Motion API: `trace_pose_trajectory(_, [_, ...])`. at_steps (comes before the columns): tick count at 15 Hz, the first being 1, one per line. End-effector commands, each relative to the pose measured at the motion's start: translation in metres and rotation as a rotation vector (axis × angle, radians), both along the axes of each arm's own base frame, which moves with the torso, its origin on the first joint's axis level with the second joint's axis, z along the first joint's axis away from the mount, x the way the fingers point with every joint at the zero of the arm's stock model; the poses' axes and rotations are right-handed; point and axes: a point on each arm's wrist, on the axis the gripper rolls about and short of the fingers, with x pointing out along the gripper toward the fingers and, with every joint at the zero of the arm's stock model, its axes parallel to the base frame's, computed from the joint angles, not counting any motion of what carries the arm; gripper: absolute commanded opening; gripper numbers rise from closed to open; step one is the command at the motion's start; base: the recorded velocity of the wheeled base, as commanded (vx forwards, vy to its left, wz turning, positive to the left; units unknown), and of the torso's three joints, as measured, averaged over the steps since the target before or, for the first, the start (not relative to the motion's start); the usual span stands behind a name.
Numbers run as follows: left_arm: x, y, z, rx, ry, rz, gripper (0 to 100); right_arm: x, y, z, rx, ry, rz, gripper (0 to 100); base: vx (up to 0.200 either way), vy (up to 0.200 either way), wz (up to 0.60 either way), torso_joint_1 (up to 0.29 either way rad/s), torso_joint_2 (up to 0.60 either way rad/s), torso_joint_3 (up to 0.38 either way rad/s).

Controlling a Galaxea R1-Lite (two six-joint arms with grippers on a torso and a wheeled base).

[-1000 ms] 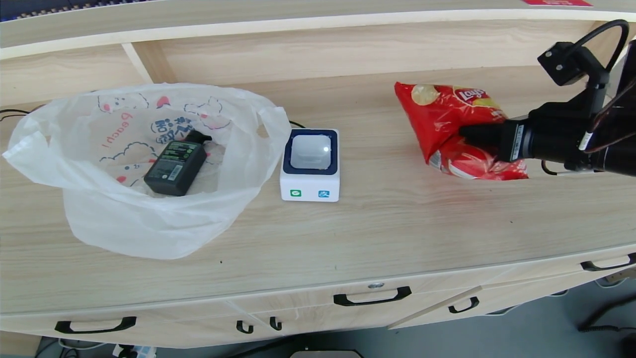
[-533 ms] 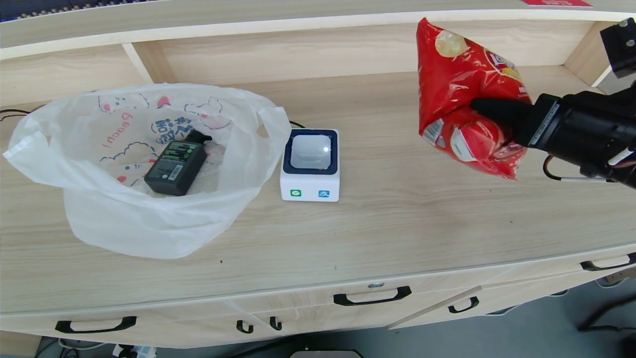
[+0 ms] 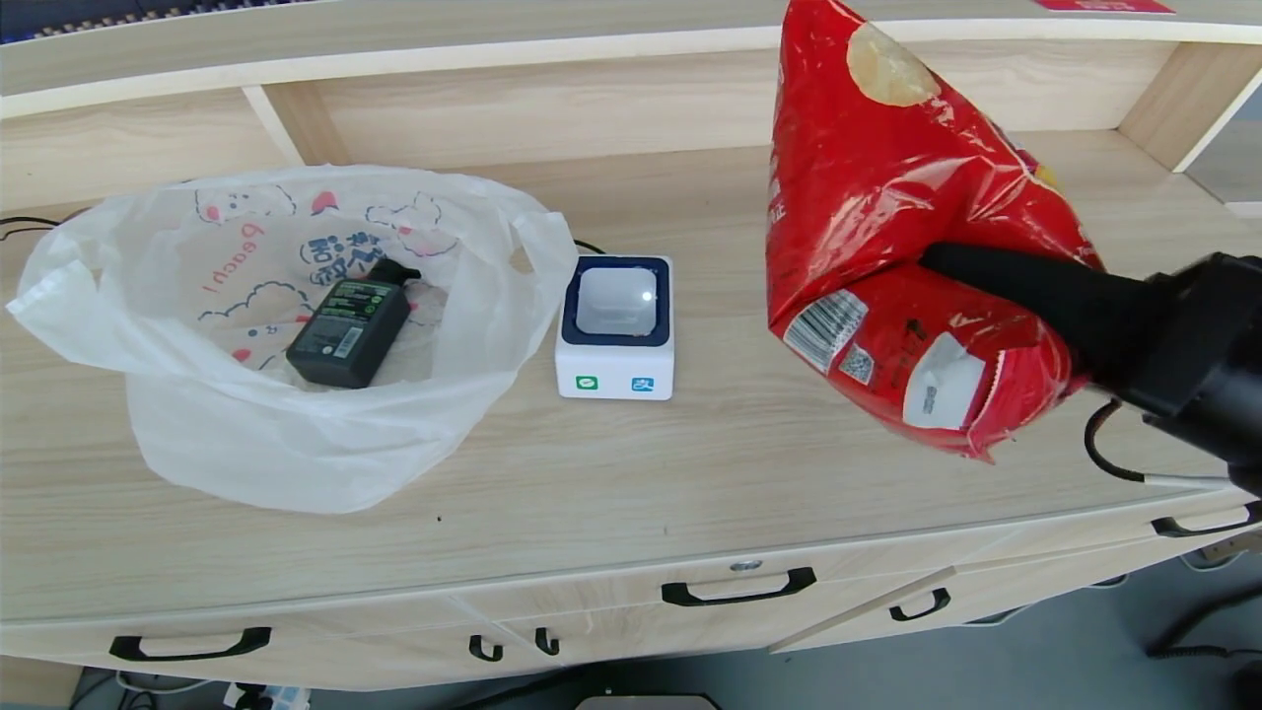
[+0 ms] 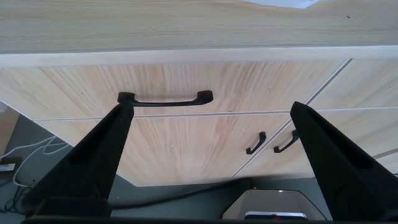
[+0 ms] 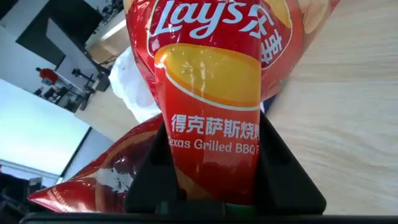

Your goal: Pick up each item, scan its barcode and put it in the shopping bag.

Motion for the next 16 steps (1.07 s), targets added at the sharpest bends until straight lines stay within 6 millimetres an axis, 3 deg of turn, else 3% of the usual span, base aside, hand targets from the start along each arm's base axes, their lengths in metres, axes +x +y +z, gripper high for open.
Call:
trace_pose_trajectory(1, [0.000,0.000,0.000,0.000,0.001,0.000,100,-0.031,0.000,0.001,0.045,-0.009,0.112,0,0.000,0.000,0.00,0.000,0.00,0.000])
trace_pose_trajectory(4, [0.000,0.000,0.000,0.000,0.001,0.000,100,-0.040,0.007,0.006,0.115,-0.001,0.194,0,0.000,0.000,0.00,0.000,0.00,0.000])
trace_pose_trajectory(11, [0.000,0.000,0.000,0.003,0.001,0.000,100,-0.035,0.019,0.020,0.246,0.117,0.273,0,0.000,0.000,0.00,0.000,0.00,0.000])
trace_pose_trajectory(16, [0.000,0.000,0.000,0.003,0.001,0.000,100,-0.053,0.038,0.023,0.318,0.207,0.444,0,0.000,0.000,0.00,0.000,0.00,0.000])
